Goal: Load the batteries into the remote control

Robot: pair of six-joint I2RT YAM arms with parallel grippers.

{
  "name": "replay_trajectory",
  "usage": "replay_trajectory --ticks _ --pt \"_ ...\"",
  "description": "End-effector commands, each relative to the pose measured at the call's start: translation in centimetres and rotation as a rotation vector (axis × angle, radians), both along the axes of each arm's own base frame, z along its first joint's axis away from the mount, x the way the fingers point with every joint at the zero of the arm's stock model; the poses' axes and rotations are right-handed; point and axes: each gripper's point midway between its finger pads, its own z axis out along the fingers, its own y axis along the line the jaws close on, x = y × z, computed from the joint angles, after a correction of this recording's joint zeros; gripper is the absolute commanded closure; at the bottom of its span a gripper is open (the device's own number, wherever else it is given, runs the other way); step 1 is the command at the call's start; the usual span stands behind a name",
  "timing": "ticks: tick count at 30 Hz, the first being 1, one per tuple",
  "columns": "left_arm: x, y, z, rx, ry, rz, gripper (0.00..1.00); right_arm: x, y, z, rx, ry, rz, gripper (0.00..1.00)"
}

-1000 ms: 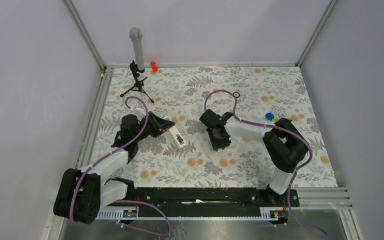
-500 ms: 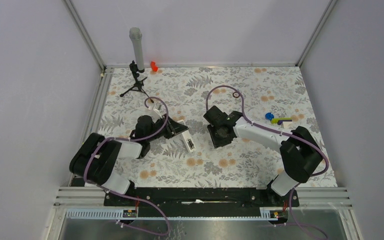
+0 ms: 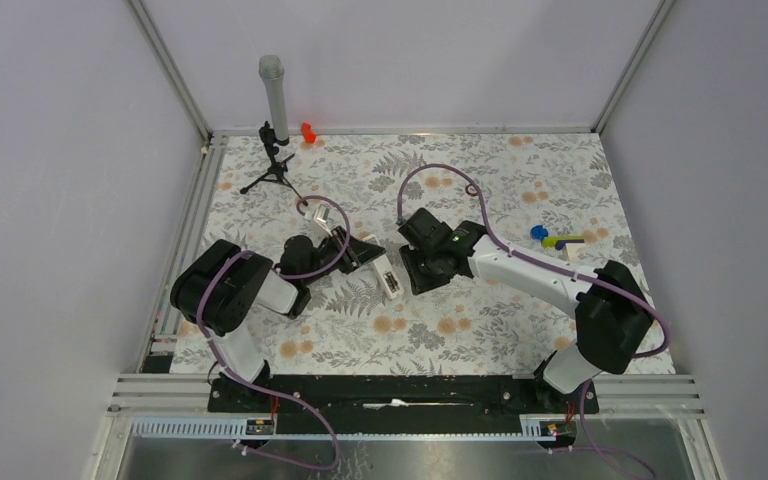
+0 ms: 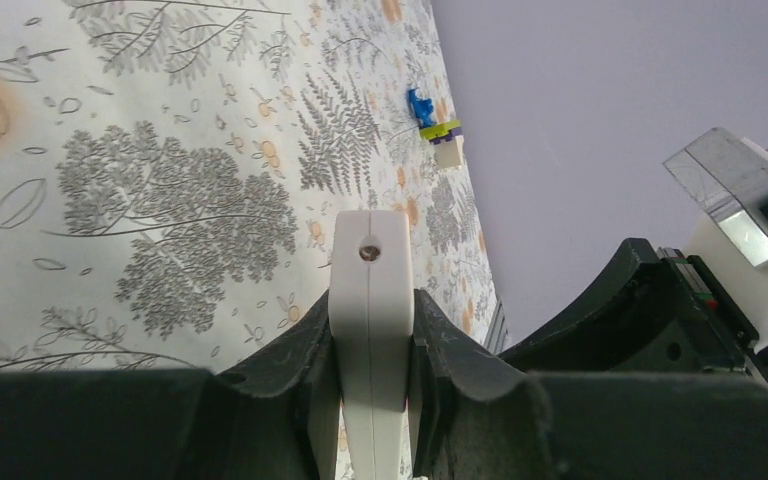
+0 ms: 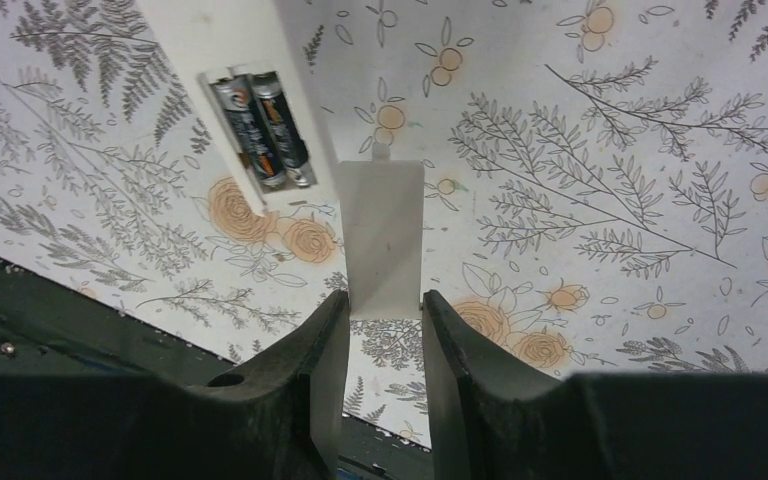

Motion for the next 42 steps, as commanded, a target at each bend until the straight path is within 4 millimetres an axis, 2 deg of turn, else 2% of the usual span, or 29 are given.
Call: replay_trajectory --ticks 1,14,20,31,42 --pt "1.1 -1.0 4.4 -0.085 -0.155 0.012 1.00 0.1 2.1 2.7 0.075 -0.045 0.049 0.63" --pt "0.9 -1.8 4.5 -0.109 -0.110 -0.006 1.00 0.4 4.0 2.6 0.053 -0.061 0.065 0.63" --pt "0.8 -2.0 4.5 -0.111 -0.100 -0.013 1.00 0.2 3.9 1.8 0.028 -0.052 0.071 0.63" --pt "0.5 -2.2 4.6 -0.114 -0.085 -0.037 1.00 0.8 4.7 1.4 0.038 -0.070 0.104 0.62" --pt "0.3 -2.3 4.8 -0.115 -0.094 -0.054 1.00 1.1 4.4 1.0 0.016 -0.076 0.097 0.62"
